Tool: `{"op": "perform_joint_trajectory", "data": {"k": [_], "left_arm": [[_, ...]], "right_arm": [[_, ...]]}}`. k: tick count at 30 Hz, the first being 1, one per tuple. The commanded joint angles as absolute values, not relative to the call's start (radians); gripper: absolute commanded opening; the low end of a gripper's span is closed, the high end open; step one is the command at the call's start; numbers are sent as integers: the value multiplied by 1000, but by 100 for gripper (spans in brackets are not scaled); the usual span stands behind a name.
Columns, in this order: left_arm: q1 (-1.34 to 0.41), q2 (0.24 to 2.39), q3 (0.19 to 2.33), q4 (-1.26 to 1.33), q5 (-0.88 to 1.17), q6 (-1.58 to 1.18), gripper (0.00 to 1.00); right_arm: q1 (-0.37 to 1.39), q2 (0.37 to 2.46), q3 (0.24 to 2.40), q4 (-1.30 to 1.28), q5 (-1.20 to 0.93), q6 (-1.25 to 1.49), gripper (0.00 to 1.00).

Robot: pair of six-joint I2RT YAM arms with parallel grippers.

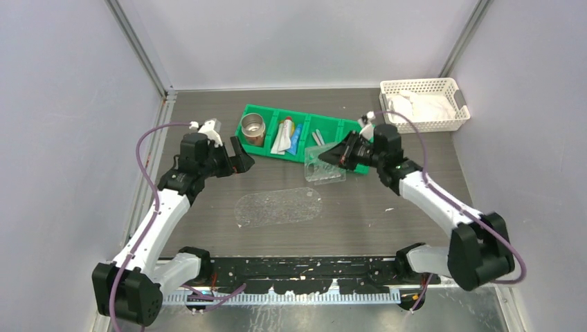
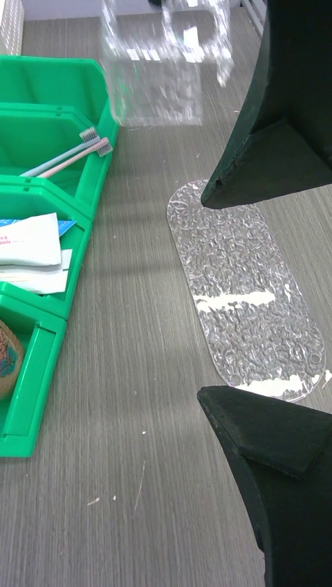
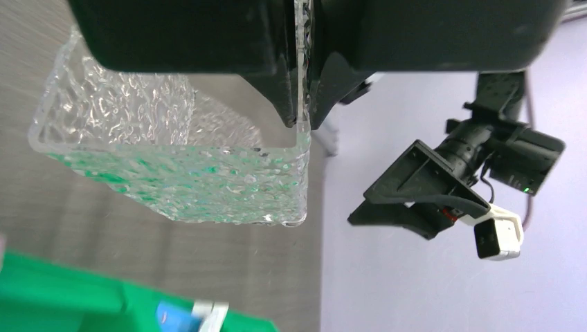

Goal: Prepare toiletry sets of a toothbrush and toothpaste on the tray

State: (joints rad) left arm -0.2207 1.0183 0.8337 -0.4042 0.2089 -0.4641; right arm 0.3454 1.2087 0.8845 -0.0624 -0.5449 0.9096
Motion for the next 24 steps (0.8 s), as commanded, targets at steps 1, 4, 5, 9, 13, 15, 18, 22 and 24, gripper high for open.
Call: {"op": "perform_joint_trajectory", "data": {"k": [1, 4, 5, 9, 13, 15, 18, 22, 24], "left_arm": [[-224, 995, 873, -397, 211, -470, 100], [-224, 1004, 870, -389, 216, -473, 100], [-224, 1007, 870, -386, 219, -474, 100], [-224, 1012, 869, -385, 222, -476, 100], [-224, 1004, 869, -400, 208, -458, 100], [-224, 1001, 867, -402, 209, -458, 100], [-224, 1000, 864, -397, 211, -460, 100], [-224, 1006, 865, -394, 213, -460, 100], [-224, 1005, 864, -394, 213, -460, 100]], "right_arm": [[352, 1277, 689, 770, -838, 1373, 1], [371, 1438, 607, 1235, -840, 1630, 1], [375, 1508, 594, 1385, -829, 1695, 1], [465, 1631, 617, 1434, -803, 1644, 1], [576, 1716, 654, 1436, -768, 1594, 1], [610, 1748, 647, 1437, -748, 1567, 1], [657, 1791, 630, 1437, -731, 1511, 1], [696, 1850, 604, 1436, -709, 1464, 1], [707, 1870, 589, 1436, -694, 1437, 1]]}}
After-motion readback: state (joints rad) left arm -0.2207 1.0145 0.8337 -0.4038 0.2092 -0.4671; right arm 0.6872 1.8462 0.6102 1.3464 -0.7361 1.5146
